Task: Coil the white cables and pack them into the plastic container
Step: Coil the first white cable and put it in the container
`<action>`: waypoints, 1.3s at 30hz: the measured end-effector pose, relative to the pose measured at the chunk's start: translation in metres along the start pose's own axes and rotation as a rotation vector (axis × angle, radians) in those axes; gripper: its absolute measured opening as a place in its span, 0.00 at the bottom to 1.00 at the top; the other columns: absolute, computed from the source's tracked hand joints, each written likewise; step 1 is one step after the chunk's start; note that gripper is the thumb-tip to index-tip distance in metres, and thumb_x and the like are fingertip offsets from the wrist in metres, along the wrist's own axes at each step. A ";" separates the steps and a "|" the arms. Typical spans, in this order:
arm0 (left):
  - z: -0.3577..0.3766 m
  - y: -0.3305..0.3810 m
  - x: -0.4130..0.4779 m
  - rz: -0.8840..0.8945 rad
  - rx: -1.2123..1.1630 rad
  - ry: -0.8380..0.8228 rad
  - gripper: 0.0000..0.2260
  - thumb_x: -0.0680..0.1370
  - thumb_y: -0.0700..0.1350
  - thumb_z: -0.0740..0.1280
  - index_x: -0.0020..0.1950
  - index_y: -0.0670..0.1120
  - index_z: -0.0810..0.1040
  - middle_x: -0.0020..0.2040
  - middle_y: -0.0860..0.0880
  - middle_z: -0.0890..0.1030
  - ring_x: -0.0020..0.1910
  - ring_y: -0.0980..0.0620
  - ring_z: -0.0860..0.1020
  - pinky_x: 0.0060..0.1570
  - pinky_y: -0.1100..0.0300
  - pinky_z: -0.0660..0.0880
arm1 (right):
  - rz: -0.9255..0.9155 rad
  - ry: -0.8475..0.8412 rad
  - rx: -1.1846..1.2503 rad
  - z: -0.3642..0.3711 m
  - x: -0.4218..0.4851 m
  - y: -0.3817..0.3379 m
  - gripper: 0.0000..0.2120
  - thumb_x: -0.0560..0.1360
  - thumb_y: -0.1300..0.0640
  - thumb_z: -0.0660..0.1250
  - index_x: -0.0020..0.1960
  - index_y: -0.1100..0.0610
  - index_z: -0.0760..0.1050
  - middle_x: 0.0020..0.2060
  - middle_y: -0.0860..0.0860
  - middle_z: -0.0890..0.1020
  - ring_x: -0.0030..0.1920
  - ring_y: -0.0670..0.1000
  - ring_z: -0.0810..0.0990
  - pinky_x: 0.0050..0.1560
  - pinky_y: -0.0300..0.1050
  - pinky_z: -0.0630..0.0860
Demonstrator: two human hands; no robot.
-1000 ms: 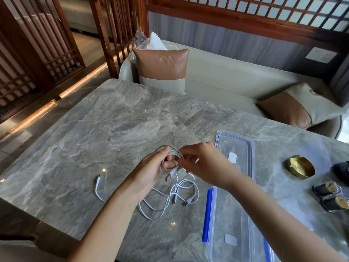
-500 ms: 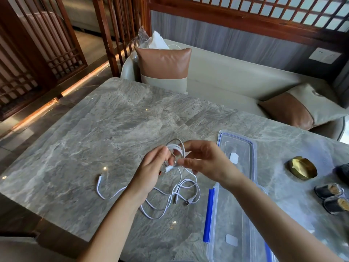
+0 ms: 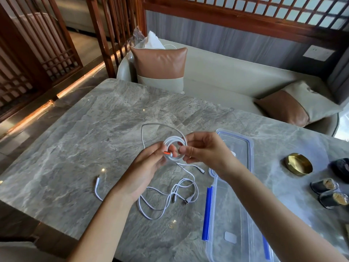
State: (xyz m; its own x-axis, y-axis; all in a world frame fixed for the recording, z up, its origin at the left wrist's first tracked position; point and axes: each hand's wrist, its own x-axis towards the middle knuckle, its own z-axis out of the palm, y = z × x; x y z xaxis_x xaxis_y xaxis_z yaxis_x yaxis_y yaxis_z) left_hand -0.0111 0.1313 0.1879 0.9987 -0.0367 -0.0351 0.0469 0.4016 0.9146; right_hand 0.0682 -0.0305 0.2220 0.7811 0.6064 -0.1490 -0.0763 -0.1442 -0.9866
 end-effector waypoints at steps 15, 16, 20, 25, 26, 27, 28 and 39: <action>0.050 -0.046 -0.010 -0.004 0.095 0.434 0.11 0.80 0.41 0.58 0.39 0.47 0.74 0.36 0.56 0.82 0.42 0.59 0.79 0.54 0.62 0.73 | 0.011 0.105 -0.116 0.003 -0.027 0.030 0.06 0.70 0.65 0.72 0.42 0.56 0.78 0.34 0.54 0.82 0.30 0.48 0.78 0.33 0.42 0.77; 0.053 -0.046 -0.012 -0.005 0.168 0.398 0.10 0.80 0.42 0.58 0.42 0.48 0.75 0.37 0.57 0.82 0.43 0.61 0.79 0.51 0.68 0.73 | 0.012 0.116 -0.182 -0.001 -0.030 0.030 0.06 0.70 0.64 0.72 0.45 0.56 0.78 0.36 0.55 0.83 0.31 0.49 0.78 0.34 0.46 0.78; 0.068 -0.044 -0.016 -0.036 0.381 0.261 0.10 0.80 0.41 0.58 0.44 0.50 0.76 0.37 0.58 0.80 0.39 0.72 0.76 0.42 0.80 0.68 | 0.000 0.109 -0.362 -0.021 -0.044 0.030 0.13 0.71 0.62 0.71 0.56 0.57 0.77 0.39 0.49 0.83 0.30 0.43 0.78 0.33 0.39 0.76; 0.077 -0.040 -0.013 -0.070 0.599 0.043 0.11 0.81 0.40 0.57 0.40 0.50 0.73 0.35 0.60 0.79 0.38 0.65 0.74 0.46 0.69 0.69 | -0.117 -0.005 -0.657 -0.041 -0.061 0.026 0.03 0.72 0.61 0.67 0.43 0.60 0.78 0.28 0.50 0.78 0.30 0.49 0.78 0.34 0.46 0.76; 0.079 -0.041 -0.011 -0.056 0.668 0.053 0.09 0.80 0.43 0.58 0.42 0.49 0.74 0.36 0.57 0.78 0.39 0.60 0.74 0.46 0.62 0.70 | -0.102 -0.018 -0.644 -0.044 -0.064 0.025 0.03 0.72 0.61 0.66 0.41 0.61 0.77 0.30 0.54 0.79 0.31 0.52 0.80 0.36 0.52 0.78; 0.081 -0.044 -0.010 -0.019 0.750 0.084 0.07 0.79 0.45 0.58 0.44 0.47 0.74 0.37 0.54 0.77 0.39 0.57 0.74 0.46 0.56 0.71 | -0.081 -0.026 -0.612 -0.047 -0.065 0.026 0.05 0.73 0.62 0.66 0.40 0.62 0.76 0.31 0.56 0.80 0.32 0.53 0.81 0.36 0.53 0.79; 0.085 -0.048 -0.009 0.045 0.840 0.123 0.06 0.78 0.46 0.58 0.45 0.48 0.73 0.38 0.53 0.76 0.39 0.56 0.74 0.45 0.55 0.71 | -0.060 -0.034 -0.573 -0.050 -0.066 0.026 0.06 0.74 0.61 0.65 0.39 0.63 0.76 0.30 0.57 0.80 0.31 0.53 0.82 0.36 0.51 0.80; 0.104 -0.049 -0.003 0.400 1.431 0.334 0.15 0.74 0.55 0.62 0.59 0.53 0.75 0.53 0.54 0.80 0.55 0.53 0.72 0.57 0.55 0.62 | 0.013 -0.179 -0.311 -0.084 -0.075 0.024 0.06 0.76 0.60 0.67 0.46 0.64 0.79 0.31 0.54 0.80 0.29 0.46 0.80 0.32 0.36 0.78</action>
State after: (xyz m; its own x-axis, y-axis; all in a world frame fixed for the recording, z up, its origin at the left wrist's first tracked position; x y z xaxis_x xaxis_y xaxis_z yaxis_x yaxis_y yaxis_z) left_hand -0.0180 0.0167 0.1849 0.9087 0.1372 0.3943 -0.0808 -0.8688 0.4885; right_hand 0.0602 -0.1452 0.2154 0.6580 0.7266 -0.1976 0.1288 -0.3672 -0.9212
